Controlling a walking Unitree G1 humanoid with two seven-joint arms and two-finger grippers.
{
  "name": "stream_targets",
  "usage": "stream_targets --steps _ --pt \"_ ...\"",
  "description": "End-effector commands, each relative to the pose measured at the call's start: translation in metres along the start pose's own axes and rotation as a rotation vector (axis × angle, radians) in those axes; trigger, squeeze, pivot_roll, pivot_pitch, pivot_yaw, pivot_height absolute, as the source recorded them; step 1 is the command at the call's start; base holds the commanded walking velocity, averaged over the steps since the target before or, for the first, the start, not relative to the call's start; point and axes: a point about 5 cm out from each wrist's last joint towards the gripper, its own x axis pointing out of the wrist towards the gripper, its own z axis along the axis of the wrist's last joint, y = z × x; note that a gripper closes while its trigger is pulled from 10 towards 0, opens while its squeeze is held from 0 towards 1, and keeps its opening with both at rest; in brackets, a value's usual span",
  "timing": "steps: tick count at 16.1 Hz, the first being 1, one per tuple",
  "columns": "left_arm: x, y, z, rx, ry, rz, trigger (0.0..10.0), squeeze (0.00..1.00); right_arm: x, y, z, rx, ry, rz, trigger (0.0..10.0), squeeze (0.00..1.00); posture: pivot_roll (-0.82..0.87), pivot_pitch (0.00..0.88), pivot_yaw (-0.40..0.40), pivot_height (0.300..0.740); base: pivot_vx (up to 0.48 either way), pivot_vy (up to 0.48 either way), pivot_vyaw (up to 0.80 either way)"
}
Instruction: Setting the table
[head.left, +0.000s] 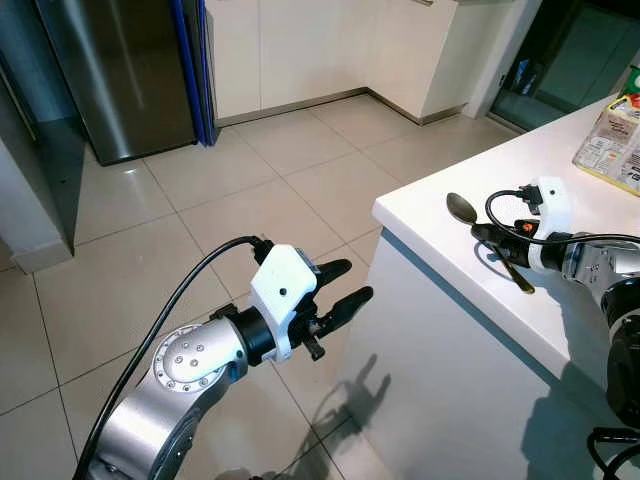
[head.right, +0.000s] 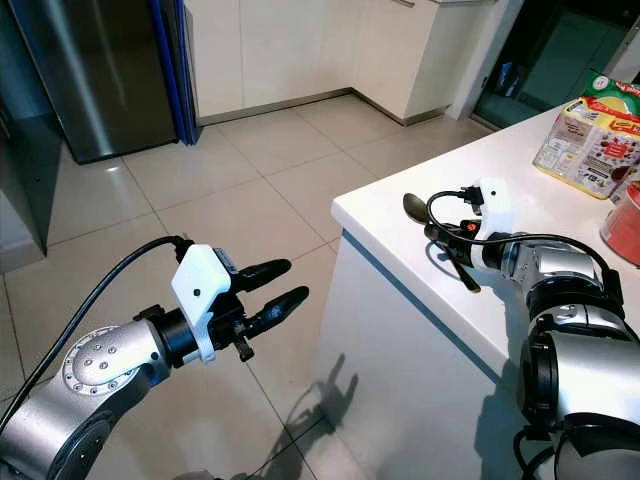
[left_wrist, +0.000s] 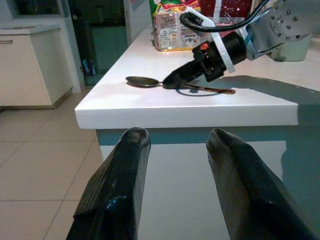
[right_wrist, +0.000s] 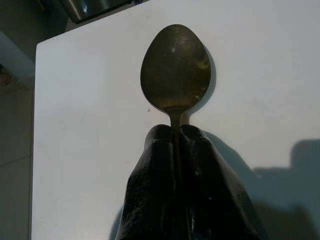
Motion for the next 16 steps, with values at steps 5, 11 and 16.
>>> stream_targets --steps 5,11,16 --pt "0.0 0.005 0.005 0.012 -0.014 0.01 10.0 0.0 -0.018 0.002 0.05 -0.013 -0.178 0.075 0.0 0.0 0.02 0.0 -0.096 0.74 0.0 0.0 0.0" --pt "0.003 0.014 0.009 0.023 -0.03 -0.008 10.0 0.0 -0.032 0.029 0.062 -0.031 -0.3 0.19 0.0 0.0 0.03 0.0 -0.039 0.74 0.0 0.0 0.0" --pt "0.006 0.025 0.019 0.068 -0.054 -0.01 10.0 0.0 -0.031 0.053 0.058 0.005 -0.345 0.231 0.0 0.0 0.07 0.0 -0.051 0.74 0.0 0.0 0.0"
